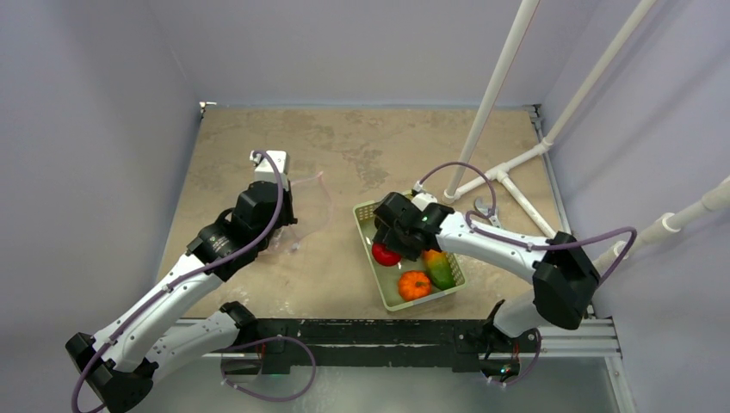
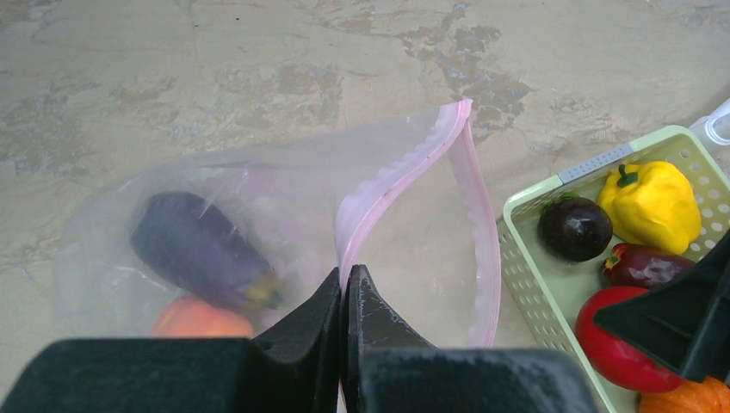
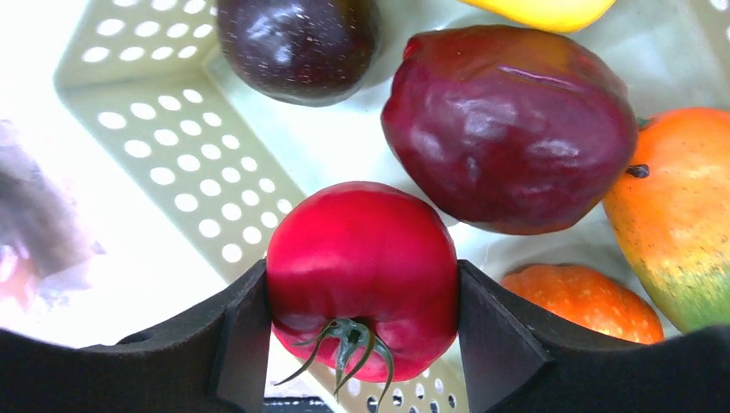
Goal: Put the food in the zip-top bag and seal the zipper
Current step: Pick up the fake vegetable from the bin.
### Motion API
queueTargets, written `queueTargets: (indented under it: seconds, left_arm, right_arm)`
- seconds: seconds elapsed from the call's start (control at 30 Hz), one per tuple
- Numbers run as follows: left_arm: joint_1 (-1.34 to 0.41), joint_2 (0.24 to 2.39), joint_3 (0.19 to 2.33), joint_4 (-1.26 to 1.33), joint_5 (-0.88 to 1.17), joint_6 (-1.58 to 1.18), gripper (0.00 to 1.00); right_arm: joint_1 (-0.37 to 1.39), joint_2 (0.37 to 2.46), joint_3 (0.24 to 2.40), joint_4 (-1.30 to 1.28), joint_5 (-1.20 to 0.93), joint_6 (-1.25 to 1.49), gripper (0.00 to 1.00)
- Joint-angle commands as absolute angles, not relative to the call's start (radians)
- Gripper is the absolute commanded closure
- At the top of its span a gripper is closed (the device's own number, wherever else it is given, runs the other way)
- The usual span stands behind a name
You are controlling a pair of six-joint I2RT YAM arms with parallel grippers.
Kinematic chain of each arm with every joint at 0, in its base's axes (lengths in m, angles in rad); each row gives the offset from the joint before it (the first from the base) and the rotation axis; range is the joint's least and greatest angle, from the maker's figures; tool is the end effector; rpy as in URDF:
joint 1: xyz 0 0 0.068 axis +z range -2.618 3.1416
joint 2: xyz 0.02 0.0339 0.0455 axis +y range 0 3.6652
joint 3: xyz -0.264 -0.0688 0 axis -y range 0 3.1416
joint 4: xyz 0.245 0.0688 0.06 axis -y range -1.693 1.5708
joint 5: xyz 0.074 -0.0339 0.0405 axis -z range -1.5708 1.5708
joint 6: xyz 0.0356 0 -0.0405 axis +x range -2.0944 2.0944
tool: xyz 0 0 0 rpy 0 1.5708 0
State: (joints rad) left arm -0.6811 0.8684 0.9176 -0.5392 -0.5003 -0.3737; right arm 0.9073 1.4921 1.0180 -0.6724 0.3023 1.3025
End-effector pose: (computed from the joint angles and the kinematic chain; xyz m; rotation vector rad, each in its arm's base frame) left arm 0.1537 -0.1026 0.3375 0.0032 2.0001 -0.1605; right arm 0.1864 0.2212 0.2198 0.6091 2.5968 0.3306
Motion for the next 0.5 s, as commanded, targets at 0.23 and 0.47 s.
queueTargets:
  seconds: [0.23, 0.47]
  left_arm:
    - [-0.673, 0.873, 0.911, -0.492, -0.484, -0.359, 1.0]
    - [-0.673, 0.871, 0.91, -0.489, -0.48, -0.356, 1.0]
  right_arm:
    - [0.903, 1.411, 1.24, -0.74, 0.411, 1.245, 0.76]
    - [0.904, 1.437, 1.379, -0.662, 0.395, 1.122, 0.77]
